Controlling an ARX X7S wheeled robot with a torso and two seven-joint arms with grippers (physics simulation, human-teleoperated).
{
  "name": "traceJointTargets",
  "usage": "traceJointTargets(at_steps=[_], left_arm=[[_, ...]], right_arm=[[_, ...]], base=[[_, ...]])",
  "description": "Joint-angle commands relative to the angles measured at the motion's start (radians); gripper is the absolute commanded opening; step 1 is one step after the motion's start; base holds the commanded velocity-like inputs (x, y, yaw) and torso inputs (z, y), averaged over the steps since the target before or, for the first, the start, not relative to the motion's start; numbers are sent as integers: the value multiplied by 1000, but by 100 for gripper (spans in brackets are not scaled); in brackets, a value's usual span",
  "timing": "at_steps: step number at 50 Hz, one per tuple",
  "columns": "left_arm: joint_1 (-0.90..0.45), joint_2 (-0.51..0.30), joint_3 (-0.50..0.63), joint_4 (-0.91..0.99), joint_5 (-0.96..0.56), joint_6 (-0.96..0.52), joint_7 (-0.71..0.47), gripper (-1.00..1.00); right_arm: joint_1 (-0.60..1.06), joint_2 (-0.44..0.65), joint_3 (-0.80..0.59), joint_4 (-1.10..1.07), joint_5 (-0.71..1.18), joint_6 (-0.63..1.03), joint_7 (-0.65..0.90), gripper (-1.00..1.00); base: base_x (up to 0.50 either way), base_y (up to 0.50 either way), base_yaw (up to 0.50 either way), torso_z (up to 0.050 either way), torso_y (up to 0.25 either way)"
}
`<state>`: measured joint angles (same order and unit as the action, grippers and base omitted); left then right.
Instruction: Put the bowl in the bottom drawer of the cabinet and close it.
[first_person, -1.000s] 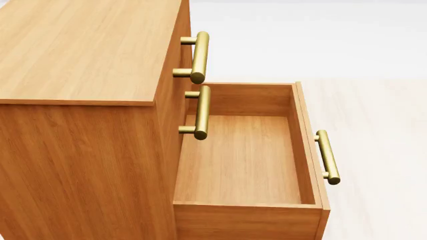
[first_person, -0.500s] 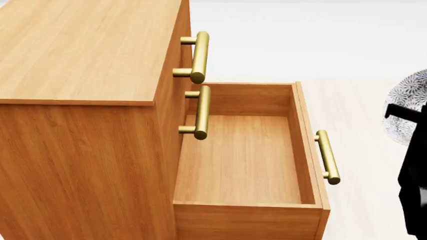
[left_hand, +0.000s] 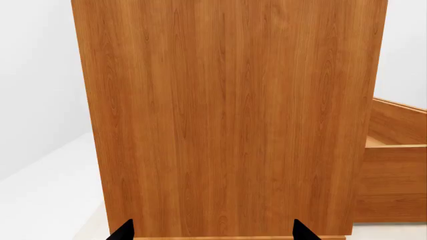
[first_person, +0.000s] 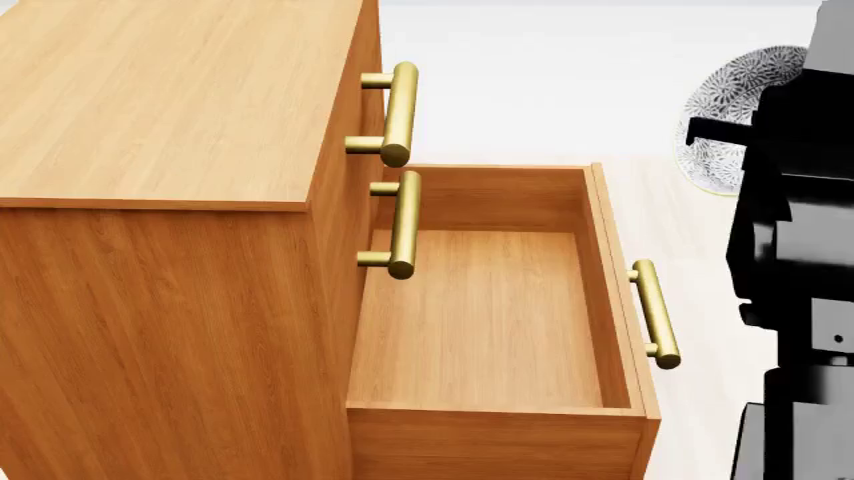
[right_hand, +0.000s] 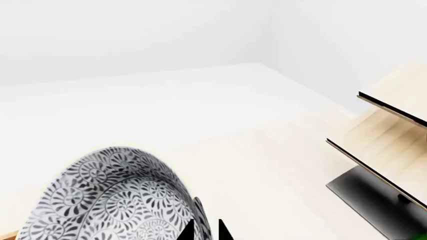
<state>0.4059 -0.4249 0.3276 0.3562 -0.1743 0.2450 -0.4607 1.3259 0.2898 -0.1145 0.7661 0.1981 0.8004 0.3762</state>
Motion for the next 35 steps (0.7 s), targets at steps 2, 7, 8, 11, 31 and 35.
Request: traceJointTargets(at_steps=[2,7,8,11,31,35], left_arm=[[-3,0,4,-9,2,8,-1,100],[-5,-1,4,-10,-1,7,-1,100],[-2,-4,4,1,-2,1,-4,100],[-3,-3,5,-6,-1,6,-3,100],[1,-10,9,5,-2,2,-9,100],[-2,-9,11,9,2,-7,-13,100]], right_arm=[[212,-65,-71,439,-50,-225,-89,-100],[243,-84,-68,542,-69,-268,-105,-100],[241,-86,-61,542,-71,-259,-111,-100],[239,-93,-51,542,-87,-256,-124,-100],[250,-145,22,543,-171,-198,-198,-100],[244,-149,28,543,-180,-190,-218,-100]], base=[[0,0,0,0,0],[0,0,0,0,2],[0,0,0,0,0],[0,0,0,0,0],[0,0,0,0,0],[0,0,0,0,3]])
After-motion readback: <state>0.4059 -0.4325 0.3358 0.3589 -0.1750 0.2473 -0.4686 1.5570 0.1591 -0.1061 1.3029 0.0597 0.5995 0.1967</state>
